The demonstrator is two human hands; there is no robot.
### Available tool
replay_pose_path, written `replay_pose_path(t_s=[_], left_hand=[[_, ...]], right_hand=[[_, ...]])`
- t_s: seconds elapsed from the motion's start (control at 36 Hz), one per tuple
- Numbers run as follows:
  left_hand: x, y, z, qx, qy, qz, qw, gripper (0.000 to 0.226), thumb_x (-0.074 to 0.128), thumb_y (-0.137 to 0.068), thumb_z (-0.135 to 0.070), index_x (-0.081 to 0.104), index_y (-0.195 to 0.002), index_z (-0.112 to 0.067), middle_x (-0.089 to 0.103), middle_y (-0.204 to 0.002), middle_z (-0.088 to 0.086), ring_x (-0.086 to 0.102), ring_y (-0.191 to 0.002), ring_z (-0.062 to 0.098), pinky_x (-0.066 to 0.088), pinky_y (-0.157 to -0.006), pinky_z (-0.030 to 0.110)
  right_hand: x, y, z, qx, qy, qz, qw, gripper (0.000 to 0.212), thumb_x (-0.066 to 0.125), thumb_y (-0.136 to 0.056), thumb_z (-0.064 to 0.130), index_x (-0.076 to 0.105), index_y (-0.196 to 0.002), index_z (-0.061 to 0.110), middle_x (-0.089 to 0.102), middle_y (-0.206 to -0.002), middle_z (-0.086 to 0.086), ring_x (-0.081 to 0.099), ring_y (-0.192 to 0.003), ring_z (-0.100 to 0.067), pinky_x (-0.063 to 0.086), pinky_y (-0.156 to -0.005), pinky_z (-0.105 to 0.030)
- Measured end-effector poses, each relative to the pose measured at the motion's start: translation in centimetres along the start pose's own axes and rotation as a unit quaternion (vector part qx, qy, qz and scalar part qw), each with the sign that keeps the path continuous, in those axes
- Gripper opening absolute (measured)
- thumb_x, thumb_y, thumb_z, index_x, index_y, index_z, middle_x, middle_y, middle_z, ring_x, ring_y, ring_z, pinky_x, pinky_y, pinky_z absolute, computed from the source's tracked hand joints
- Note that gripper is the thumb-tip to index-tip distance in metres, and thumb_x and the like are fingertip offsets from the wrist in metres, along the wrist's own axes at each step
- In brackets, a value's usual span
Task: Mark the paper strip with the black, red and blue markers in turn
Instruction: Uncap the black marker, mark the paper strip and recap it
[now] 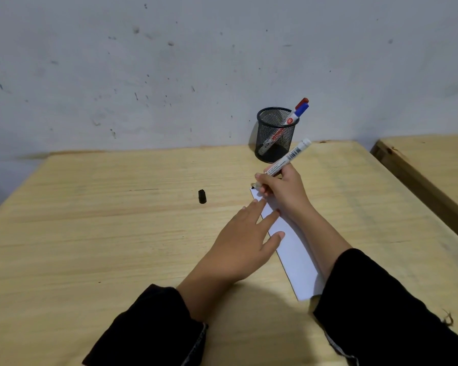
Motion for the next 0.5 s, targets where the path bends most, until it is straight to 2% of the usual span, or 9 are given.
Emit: replay_pose_path(t_s=[0.11,0.22,0.5], left_hand=[[-0.05,-0.01,-0.04,-0.001,-0.001,0.001,1.0,0.054,0.024,-0.099,-0.048,0.017,-0.15,-0.032,0.0,-0.162,-0.004,-0.001,-0.149,0.013,0.005,-0.122,0.036],[-0.01,0.0,0.06,0.002,0.002,-0.004,1.0,0.054,0.024,-0.099,-0.048,0.017,-0.15,-0.031,0.001,-0.162,-0.004,-0.001,-0.149,0.012,0.004,-0.122,0.034],[0.22,-0.08,0.24,0.005,0.005,-0.008,1.0,0.055,0.024,-0.098,-0.049,0.018,-0.15,-0.032,-0.001,-0.162,-0.005,-0.002,-0.149,0.012,0.005,-0.122,0.035]], right_hand=[[0.06,0.11,0.09,0.001,0.016,-0.001,1.0,0.021,0.06,-0.083,-0.005,0.046,-0.08,0.01,0.051,-0.065,-0.007,0.05,-0.047,-0.011,0.049,-0.054,-0.026],[0.17,0.23,0.31,0.004,0.019,-0.004,1.0,0.021,0.058,-0.083,-0.007,0.044,-0.079,0.008,0.048,-0.063,-0.009,0.048,-0.043,-0.009,0.046,-0.044,-0.02],[0.13,0.37,0.3,0.014,0.044,-0.012,0.999,0.018,0.055,-0.081,-0.006,0.046,-0.076,0.008,0.05,-0.06,-0.007,0.049,-0.042,-0.01,0.044,-0.043,-0.023]])
Point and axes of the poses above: each hand's wrist, its own y-axis away from the middle knuckle, its own x-axis out of the palm, z = x × y, the point moved 2 cm from there along -y, towards the middle knuckle
